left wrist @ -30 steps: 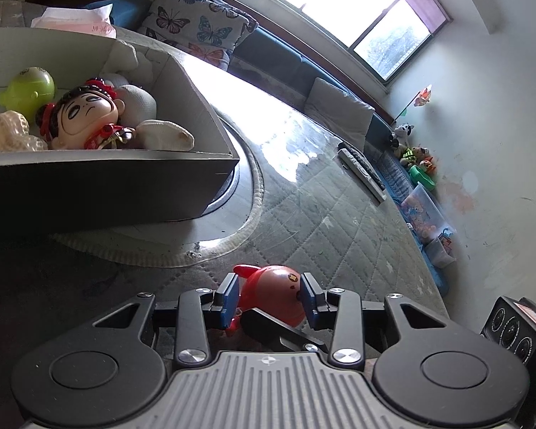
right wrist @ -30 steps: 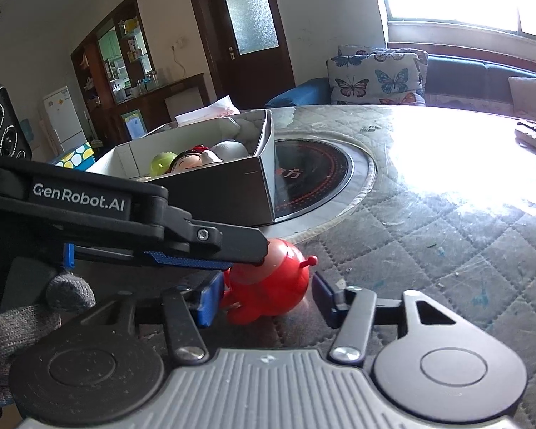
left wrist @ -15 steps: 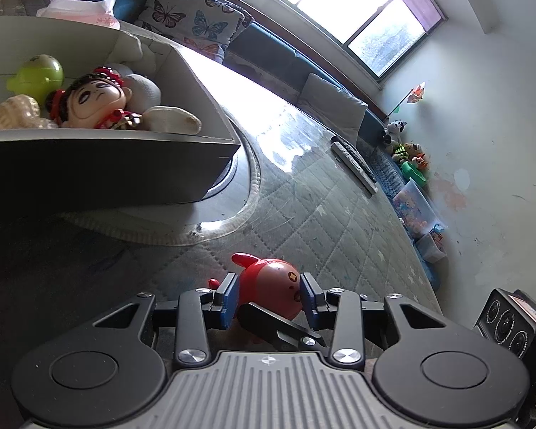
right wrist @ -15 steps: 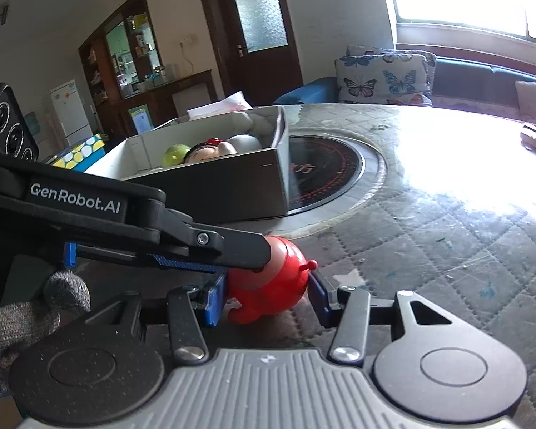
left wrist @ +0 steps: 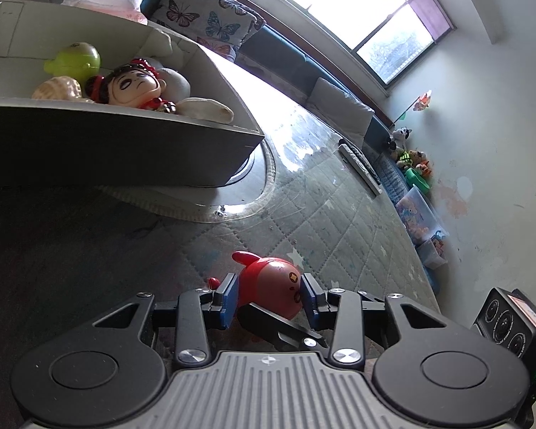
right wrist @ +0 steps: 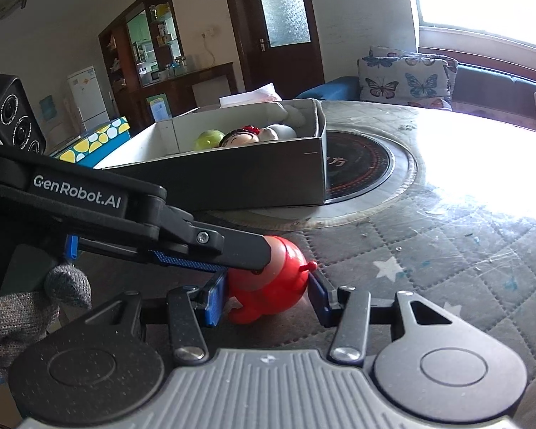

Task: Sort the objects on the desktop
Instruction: 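Carry the red toy with both tools into the gray box and release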

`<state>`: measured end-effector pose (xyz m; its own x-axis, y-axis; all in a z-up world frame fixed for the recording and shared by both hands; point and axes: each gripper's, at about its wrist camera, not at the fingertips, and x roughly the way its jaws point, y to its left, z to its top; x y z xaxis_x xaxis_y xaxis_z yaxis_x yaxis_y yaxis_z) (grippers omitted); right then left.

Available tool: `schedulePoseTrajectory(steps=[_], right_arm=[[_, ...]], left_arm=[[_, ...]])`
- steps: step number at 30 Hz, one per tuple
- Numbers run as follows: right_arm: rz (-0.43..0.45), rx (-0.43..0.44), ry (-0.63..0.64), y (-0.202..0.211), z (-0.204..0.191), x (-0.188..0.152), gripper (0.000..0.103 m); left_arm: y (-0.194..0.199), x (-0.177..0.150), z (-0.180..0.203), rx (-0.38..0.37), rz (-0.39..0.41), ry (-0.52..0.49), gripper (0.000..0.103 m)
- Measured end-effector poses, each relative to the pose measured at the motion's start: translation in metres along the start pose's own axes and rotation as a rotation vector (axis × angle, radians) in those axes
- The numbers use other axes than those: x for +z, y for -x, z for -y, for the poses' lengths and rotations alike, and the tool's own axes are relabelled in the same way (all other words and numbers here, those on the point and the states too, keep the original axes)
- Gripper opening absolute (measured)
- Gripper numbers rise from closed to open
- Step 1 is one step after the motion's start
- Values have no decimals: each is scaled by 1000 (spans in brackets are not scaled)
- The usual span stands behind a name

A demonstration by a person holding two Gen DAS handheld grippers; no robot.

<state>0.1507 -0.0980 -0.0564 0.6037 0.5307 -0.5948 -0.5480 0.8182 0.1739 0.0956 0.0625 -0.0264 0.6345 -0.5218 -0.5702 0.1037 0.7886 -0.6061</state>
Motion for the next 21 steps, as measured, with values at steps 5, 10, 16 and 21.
schedulePoseTrajectory(steps=[5,10,16,21], right_arm=[[-4,4,16,0,-5,1,49],[10,14,52,1,-13,9,49],[44,32,104,1,-24,28,49],[89,52,131,-5,-33,53,49]], left_arm=[[5,-3,-1,1,13,-13,40],[19,0,-3,-5,48,-2,40],[39,11,-5,-8,111,-3,40],[53,28,-9,-9,175,-4,40]])
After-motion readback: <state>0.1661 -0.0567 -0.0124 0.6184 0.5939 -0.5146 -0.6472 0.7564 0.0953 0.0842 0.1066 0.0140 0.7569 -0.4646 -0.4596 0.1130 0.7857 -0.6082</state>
